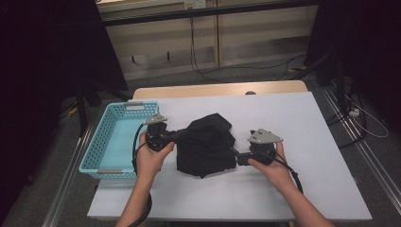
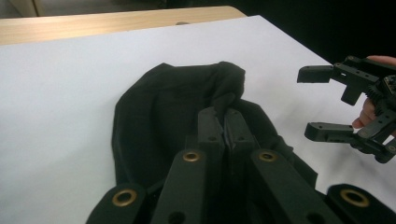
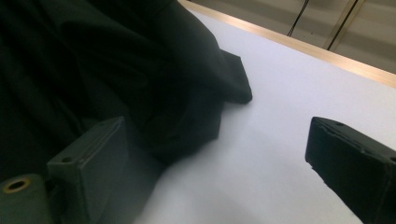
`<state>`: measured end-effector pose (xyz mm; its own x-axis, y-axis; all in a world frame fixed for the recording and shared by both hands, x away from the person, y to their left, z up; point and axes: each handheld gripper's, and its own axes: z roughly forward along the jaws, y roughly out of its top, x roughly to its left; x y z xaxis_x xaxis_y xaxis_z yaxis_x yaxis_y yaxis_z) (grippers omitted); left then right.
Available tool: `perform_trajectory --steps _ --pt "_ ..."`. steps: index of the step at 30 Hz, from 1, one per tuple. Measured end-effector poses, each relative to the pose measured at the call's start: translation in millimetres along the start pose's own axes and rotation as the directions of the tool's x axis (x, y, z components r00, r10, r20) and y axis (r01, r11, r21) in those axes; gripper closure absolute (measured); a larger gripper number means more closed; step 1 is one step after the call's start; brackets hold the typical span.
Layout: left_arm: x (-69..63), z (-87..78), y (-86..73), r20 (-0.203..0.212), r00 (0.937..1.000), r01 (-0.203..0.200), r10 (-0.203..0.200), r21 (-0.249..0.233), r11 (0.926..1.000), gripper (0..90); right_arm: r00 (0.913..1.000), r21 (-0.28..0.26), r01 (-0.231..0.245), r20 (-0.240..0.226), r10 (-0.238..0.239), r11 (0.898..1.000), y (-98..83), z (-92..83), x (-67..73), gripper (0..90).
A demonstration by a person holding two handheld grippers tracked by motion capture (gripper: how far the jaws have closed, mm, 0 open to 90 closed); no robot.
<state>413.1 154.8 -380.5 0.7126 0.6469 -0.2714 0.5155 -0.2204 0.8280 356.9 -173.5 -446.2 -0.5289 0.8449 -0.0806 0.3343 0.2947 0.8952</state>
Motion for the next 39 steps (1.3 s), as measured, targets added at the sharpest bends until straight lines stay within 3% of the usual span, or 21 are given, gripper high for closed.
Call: perform_trajectory --steps 3,5,7,9,11,14,15,16,18,21,25,27,29,33,34,35,36,37,38,39 --pt "2.1 -4.1 -0.4 -0.015 0.9999 0.004 -0.004 -0.010 0.9999 87.7 0.9998 0.011 0.006 -0.017 -0.006 1.000 2.4 11.9 3.6 14.1" --pt "2.8 -7.3 -0.3 -0.020 0.9998 0.008 -0.009 -0.022 0.9997 87.7 0.9974 0.034 -0.034 -0.062 0.036 0.999 2.7 19.9 4.5 16.8" --pt "3.5 -9.8 -0.2 -0.027 0.9996 0.010 -0.011 -0.024 0.9997 87.7 0.9934 0.089 -0.087 -0.066 0.093 0.992 2.6 30.8 5.1 22.8" --pt "4.7 -11.6 -0.6 -0.025 0.9997 0.008 -0.008 -0.012 0.9999 87.7 0.9871 0.112 -0.132 -0.077 0.141 0.985 2.9 36.5 4.8 29.9" --pt "5.4 -11.4 -1.9 -0.025 0.9997 0.008 -0.008 -0.008 0.9999 87.7 0.9946 0.142 -0.081 -0.053 0.089 0.987 3.8 43.7 5.0 37.0" --pt "5.2 -9.4 -3.8 -0.028 0.9996 0.005 -0.005 0.002 1.0000 87.7 0.9927 0.179 -0.076 -0.079 0.092 0.981 4.6 48.3 4.3 65.8" --pt "5.4 -9.1 -4.1 -0.027 0.9996 0.003 -0.003 0.005 1.0000 87.6 0.9922 0.208 -0.047 -0.103 0.070 0.977 4.1 47.2 4.5 83.4" --pt "5.4 -9.0 -4.2 -0.025 0.9997 0.005 -0.004 0.005 1.0000 87.6 0.9928 0.219 -0.032 -0.106 0.057 0.975 3.6 45.7 3.7 87.8" --pt "5.1 -10.1 -4.5 -0.023 0.9997 0.008 -0.008 0.003 1.0000 87.6 0.9938 0.225 -0.018 -0.103 0.042 0.974 3.2 42.8 1.6 88.7" --pt "5.3 -12.2 -5.1 -0.025 0.9996 0.011 -0.011 0.005 0.9999 87.5 0.9936 0.202 -0.043 -0.094 0.063 0.978 5.9 24.3 -11.5 89.5" --pt "4.9 -6.4 -9.2 -0.011 0.9997 0.022 -0.022 0.029 0.9993 87.4 0.9978 0.175 -0.009 -0.064 0.020 0.984 5.9 -15.2 -27.3 89.7" --pt "2.1 -0.2 -11.3 0.002 0.9997 0.024 -0.024 0.050 0.9984 87.4 0.9975 0.181 0.013 -0.071 0.000 0.983 1.2 -31.2 -28.2 89.7" --pt "-1.5 5.4 -13.0 0.006 0.9999 0.014 -0.014 0.069 0.9975 87.3 0.9954 0.181 0.005 -0.095 0.012 0.983 -6.0 -42.8 -26.9 89.7" --pt "-5.5 12.0 -15.3 0.000 1.0000 0.003 -0.003 0.096 0.9954 86.1 0.9918 0.213 0.018 -0.128 0.009 0.977 -18.9 -52.1 -18.7 89.6" --pt "-6.6 12.3 -14.5 -0.017 0.9998 -0.011 0.012 0.087 0.9962 83.7 0.9916 0.218 0.027 -0.129 0.001 0.976 -19.9 -50.9 -16.7 89.6" --pt "-7.3 11.9 -13.5 -0.027 0.9994 -0.018 0.021 0.080 0.9966 69.7 0.9889 0.251 0.062 -0.146 -0.025 0.966 -21.5 -47.6 -13.2 89.5" --pt "-7.8 11.7 -12.4 -0.029 0.9992 -0.024 0.027 0.068 0.9974 69.7 0.9889 0.251 0.062 -0.146 -0.025 0.966 -21.5 -47.6 -13.2 89.5" --pt "-8.6 11.6 -11.2 -0.030 0.9989 -0.034 0.036 0.049 0.9982 62.9 0.9874 0.262 0.081 -0.153 -0.042 0.962 -22.5 -46.3 -12.2 89.4" --pt "-9.6 12.0 -10.2 -0.045 0.9976 -0.050 0.052 0.045 0.9977 53.0 0.9842 0.284 0.119 -0.160 -0.075 0.951 -24.3 -44.8 -10.4 89.3" --pt "-11.1 12.6 -9.4 -0.066 0.9945 -0.078 0.081 0.041 0.9961 39.3 0.9806 0.302 0.176 -0.138 -0.140 0.937 -25.7 -44.1 -10.9 89.2"
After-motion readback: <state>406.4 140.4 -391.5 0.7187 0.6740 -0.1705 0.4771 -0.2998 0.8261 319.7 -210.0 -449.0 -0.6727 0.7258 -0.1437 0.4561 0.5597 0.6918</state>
